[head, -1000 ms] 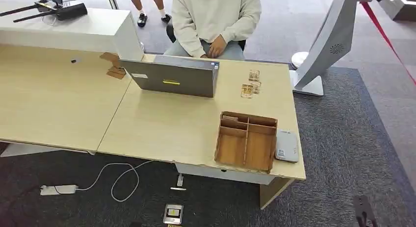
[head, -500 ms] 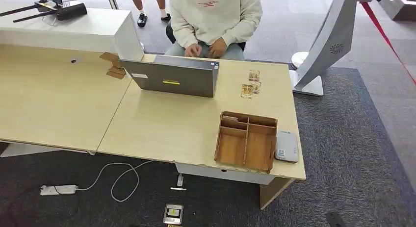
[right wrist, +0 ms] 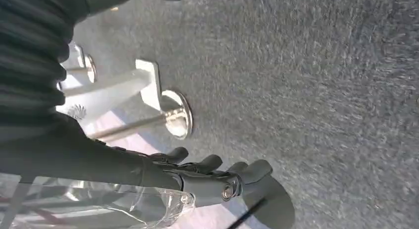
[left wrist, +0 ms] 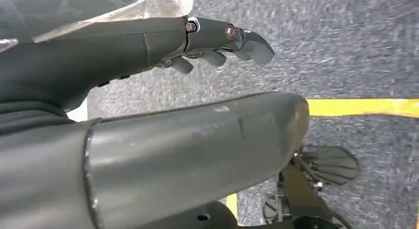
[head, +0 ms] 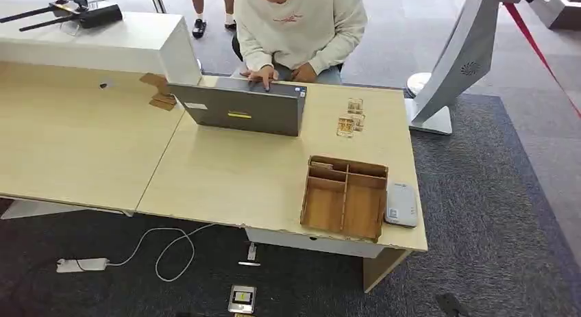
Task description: Pass the card to the sensor for recognition and then transmit it.
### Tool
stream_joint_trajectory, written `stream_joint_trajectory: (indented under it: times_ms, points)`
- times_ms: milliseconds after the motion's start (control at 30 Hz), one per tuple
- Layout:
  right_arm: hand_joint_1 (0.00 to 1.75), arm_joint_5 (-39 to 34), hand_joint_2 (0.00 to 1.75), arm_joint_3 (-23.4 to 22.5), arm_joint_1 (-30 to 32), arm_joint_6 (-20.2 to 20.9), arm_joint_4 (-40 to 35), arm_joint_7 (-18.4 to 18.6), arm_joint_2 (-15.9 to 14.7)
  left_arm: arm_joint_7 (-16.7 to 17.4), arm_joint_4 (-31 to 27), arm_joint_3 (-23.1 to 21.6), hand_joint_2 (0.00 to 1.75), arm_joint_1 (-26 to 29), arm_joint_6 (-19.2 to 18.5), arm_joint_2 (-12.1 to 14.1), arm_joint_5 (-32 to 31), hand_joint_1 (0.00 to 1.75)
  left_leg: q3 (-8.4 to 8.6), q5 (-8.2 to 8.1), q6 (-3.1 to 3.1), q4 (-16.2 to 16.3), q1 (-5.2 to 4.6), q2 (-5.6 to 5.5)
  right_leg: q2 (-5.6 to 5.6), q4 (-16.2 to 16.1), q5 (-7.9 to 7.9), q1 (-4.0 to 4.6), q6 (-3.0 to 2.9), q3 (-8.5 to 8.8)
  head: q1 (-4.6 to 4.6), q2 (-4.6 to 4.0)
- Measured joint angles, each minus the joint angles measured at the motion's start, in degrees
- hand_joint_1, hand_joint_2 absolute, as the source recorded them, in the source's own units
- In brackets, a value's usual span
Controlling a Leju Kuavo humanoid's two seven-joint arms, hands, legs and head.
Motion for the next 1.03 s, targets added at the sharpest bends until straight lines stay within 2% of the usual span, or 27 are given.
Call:
stream_joint_trajectory:
  times_ms: [67,233,533,567,800,1033]
  points:
    - [0.00,-1.65,1.75,0.00,1.10,-0.35,0.00,-0.59,-0.53,-0.86,0.02,-0.07,0.00,0.01,0.09,0.07,-1.05,0.00,-0.01,-0.01,0.01,0.00,0.00,-0.01,0.00,0.00,-0.01,0.00,0.00,0.00,0.00,0.00]
    - [0.00,-3.74,1.75,-0.15,3.72,-0.77,0.02,-2.45,-1.73,-3.28,0.04,-0.13,0.00,0.08,4.48,-0.55,-1.97,0.00,-0.01,-0.05,-0.02,0.00,-0.01,-0.01,0.01,-0.02,-0.01,0.00,0.00,-0.01,-0.02,0.00]
    - [0.00,-6.63,1.75,-1.05,6.79,-3.04,0.09,-4.59,-3.04,-3.87,0.02,-1.03,0.00,0.12,4.28,-1.44,-3.78,0.00,0.01,-0.05,-0.02,0.00,-0.01,0.00,0.02,-0.02,-0.01,0.00,0.00,0.01,0.00,0.00]
    - [0.00,-7.00,0.00,-1.27,7.00,-3.30,0.11,-4.76,-3.13,-3.89,0.02,-1.27,0.00,0.11,4.28,-1.46,-3.92,0.00,0.01,-0.05,-0.02,0.00,-0.01,0.00,0.02,-0.02,-0.01,0.00,0.00,0.01,0.00,0.00]
    - [0.00,-10.91,0.00,-3.32,8.63,-4.37,0.59,-5.40,-3.26,-3.85,0.02,-2.12,0.00,0.09,3.80,-1.53,-5.16,0.00,0.01,-0.06,-0.02,0.00,-0.01,0.01,0.02,-0.02,-0.02,0.01,-0.01,0.00,0.00,0.00]
    - [0.00,-13.82,0.00,-5.97,10.31,-3.43,1.14,-5.73,-3.48,-3.28,0.04,-3.43,0.00,-0.22,3.02,-1.53,-6.58,0.00,0.01,-0.06,-0.02,0.00,-0.01,0.01,0.02,-0.03,-0.02,0.00,-0.01,0.00,0.00,0.00]
